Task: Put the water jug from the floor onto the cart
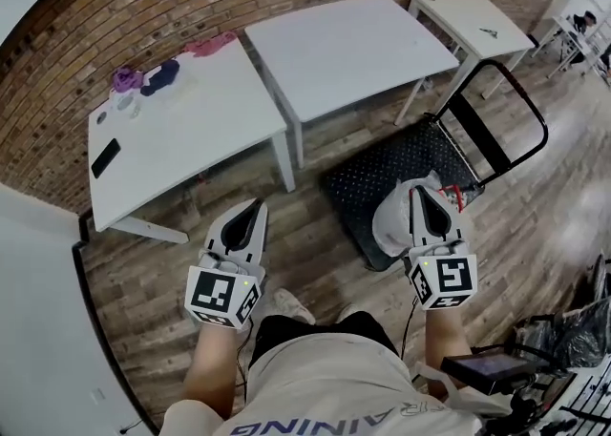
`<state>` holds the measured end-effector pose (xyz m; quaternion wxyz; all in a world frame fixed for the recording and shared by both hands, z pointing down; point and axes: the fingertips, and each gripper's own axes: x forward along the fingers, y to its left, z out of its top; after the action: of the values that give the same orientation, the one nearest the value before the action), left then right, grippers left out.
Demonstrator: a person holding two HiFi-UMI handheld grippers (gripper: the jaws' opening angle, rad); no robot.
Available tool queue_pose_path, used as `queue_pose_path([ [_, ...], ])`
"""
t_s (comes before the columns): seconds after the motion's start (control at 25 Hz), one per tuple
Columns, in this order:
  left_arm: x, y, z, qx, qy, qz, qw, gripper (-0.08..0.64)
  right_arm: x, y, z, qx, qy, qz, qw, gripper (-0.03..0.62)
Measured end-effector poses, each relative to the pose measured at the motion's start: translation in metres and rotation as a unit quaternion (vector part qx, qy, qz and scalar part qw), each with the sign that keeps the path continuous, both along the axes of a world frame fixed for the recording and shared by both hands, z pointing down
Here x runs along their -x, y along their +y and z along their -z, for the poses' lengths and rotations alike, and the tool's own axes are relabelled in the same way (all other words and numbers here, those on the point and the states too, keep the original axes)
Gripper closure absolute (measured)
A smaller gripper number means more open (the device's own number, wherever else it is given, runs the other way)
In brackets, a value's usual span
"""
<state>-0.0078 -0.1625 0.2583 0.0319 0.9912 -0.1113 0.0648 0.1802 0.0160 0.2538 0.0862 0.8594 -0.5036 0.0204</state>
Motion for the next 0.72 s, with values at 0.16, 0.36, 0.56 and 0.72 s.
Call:
queue_pose_path([
  [0.16,-0.03,0.05,0.009,-0.007,0.004,-0.025,0.9997,0.558,-0.017,0.058,0.005,0.006,0.014,-0.015,1.0,0.588],
  [0.36,-0.05,0.106,0.012,-0.021,-0.005,-0.052,0.9984,0.56,-0.028,0.12,0.0,-0.01,0.003,-0.04,0.999,0.588],
  [0.56,-0.055,0.136,0.017,-0.023,-0.006,-0.067,0.9975,0.558,-0.028,0.155,-0.001,-0.013,0.006,-0.054,0.998,0.589],
  [0.72,-0.064,0.151,0.025,-0.026,0.004,-0.084,0.9961,0.558,-0.026,0.181,0.002,-0.012,0.009,-0.072,0.997,0.588],
])
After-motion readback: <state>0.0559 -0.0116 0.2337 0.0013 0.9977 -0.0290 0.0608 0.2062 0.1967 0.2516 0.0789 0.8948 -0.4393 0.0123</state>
